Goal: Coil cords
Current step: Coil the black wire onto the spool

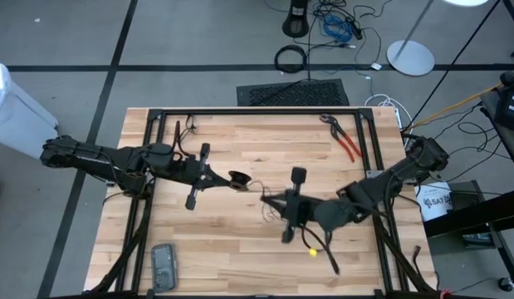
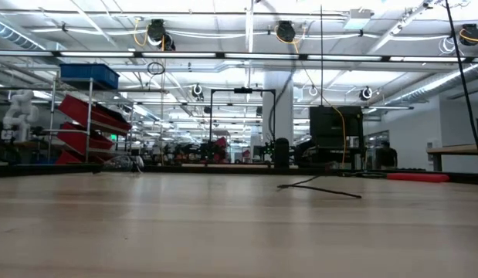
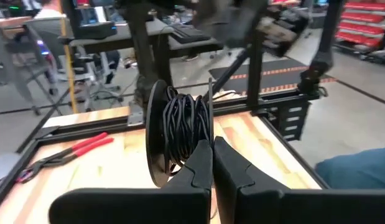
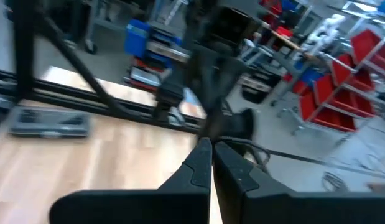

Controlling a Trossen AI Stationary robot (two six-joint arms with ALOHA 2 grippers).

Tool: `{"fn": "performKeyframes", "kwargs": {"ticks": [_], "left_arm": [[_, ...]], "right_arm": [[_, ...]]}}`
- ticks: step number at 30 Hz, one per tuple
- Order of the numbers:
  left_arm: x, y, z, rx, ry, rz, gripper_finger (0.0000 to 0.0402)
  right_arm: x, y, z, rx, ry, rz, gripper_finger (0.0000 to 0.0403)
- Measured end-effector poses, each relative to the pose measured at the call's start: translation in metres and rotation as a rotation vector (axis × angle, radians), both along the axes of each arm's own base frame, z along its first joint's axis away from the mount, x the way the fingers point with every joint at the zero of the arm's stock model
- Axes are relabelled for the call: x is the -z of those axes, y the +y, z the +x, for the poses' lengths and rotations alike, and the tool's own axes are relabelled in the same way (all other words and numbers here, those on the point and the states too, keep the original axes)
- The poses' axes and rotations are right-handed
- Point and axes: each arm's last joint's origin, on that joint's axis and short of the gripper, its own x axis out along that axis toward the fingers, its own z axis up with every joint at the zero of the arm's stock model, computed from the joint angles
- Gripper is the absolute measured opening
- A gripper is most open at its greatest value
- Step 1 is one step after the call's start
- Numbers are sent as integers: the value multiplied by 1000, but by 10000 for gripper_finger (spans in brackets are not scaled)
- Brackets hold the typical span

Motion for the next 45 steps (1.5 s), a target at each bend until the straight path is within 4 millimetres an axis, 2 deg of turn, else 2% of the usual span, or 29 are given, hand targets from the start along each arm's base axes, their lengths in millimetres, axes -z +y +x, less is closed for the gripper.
{"fn": "performKeyframes", "kwargs": {"ticks": [6,12,24,30,39,45], "left_arm": [[-1,-2,0,62,-7,-10,2],[0,-2,0,62,-1,-8,2],[7,-2,-2,78,73,-2,2],[5,-5,0,179,50,-14,2],[5,-12,16,334,-46,3,2],[14,-13,31,345,-52,30,2]], "right_arm": [[-1,-28,15,19,5,-42,0],[-10,-42,24,8,-51,-106,0],[-21,-50,28,-30,-109,-179,0],[-27,-49,28,-117,-130,-173,0],[-28,-61,35,-340,-159,-112,0],[-22,-62,46,-455,-183,-120,0]]}}
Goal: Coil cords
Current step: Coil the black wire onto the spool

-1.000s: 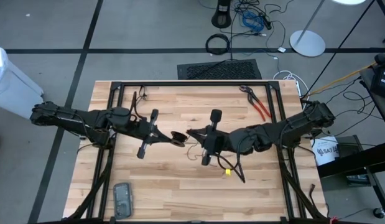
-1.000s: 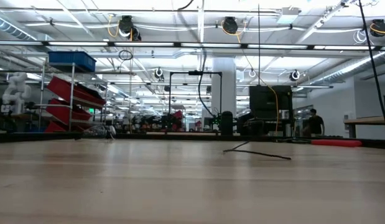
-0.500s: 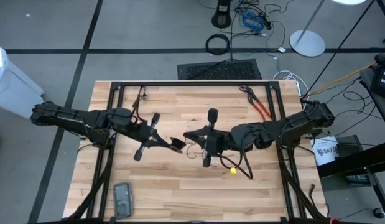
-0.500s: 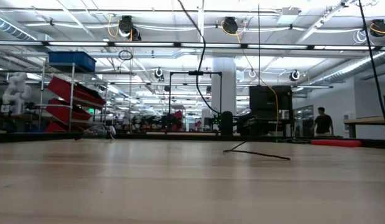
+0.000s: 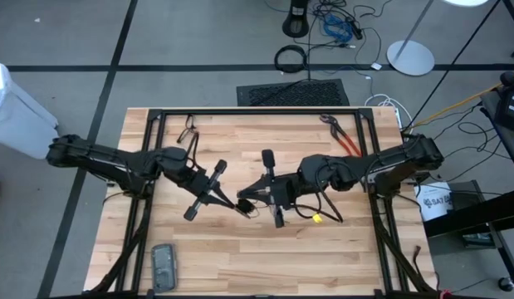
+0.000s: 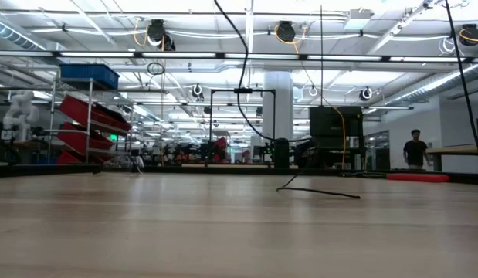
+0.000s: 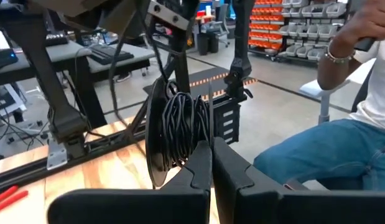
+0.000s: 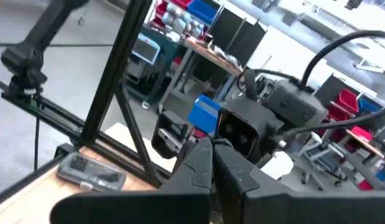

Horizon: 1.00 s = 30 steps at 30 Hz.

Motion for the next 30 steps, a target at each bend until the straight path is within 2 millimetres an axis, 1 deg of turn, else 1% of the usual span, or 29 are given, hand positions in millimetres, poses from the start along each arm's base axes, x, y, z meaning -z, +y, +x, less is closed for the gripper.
{"fn": "performKeyframes", "kwargs": {"ticks": [4,8,13,18,23,28,30], "left_arm": [[5,2,9,30,-9,-8,2],[7,3,15,58,-23,-14,2],[7,4,15,66,-39,4,2],[4,3,15,73,-72,11,2],[3,0,14,125,-102,24,2],[2,-1,14,132,-113,36,2],[2,-2,14,138,-127,45,2]], "right_arm": [[5,0,6,3,-4,-22,0],[12,-3,12,17,20,-27,0],[22,-12,20,47,66,12,0],[30,-13,27,52,92,25,0],[37,-12,30,53,131,55,0],[39,-12,30,56,162,94,0],[40,-12,30,28,178,124,0]]}}
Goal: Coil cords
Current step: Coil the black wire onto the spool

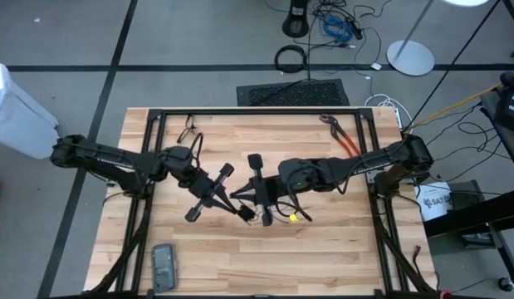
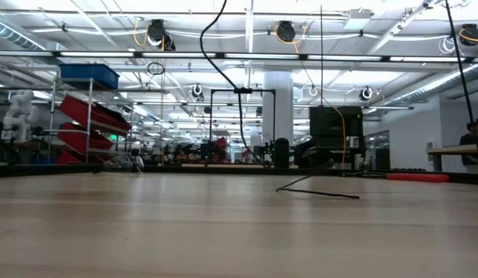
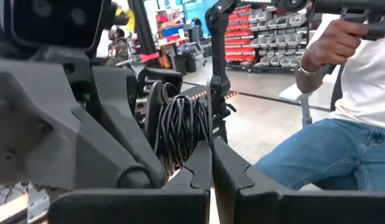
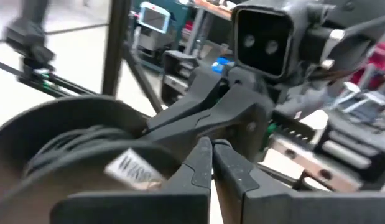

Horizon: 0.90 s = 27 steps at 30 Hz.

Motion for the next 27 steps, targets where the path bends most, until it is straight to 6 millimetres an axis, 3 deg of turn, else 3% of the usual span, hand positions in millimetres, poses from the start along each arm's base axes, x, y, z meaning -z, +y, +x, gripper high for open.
{"fn": "performKeyframes", "kwargs": {"ticks": [15,27], "left_arm": [[-9,-5,-6,23,-65,-8,2],[-20,-3,-14,19,-123,-16,2]], "right_arm": [[8,4,-3,-23,133,224,1],[21,21,-21,-22,366,324,35]]}}
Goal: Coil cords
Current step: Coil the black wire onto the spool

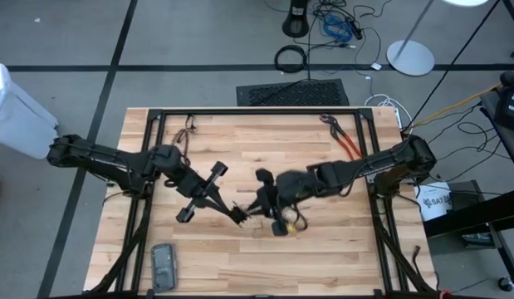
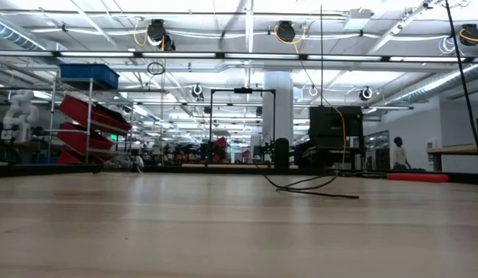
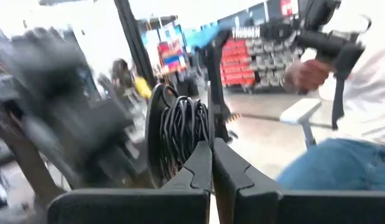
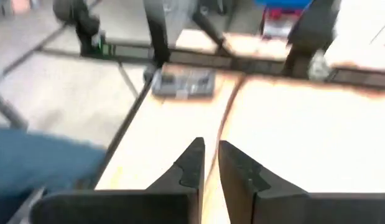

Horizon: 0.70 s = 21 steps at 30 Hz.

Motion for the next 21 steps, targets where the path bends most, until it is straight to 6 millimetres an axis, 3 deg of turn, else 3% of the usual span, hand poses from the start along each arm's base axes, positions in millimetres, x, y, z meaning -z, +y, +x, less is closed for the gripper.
{"fn": "performKeyframes", "kwargs": {"ticks": [9,13,17,21], "left_arm": [[-2,-2,-2,5,-7,-7,2],[-4,-3,-5,-13,-9,-11,2],[-7,-1,-8,-51,-22,-18,2],[-8,0,-8,-101,-12,-22,2]], "right_arm": [[16,35,-23,260,137,-119,39],[24,62,-35,396,46,-127,39],[54,85,-48,554,-104,-127,39],[93,92,-56,631,-196,-84,47]]}}
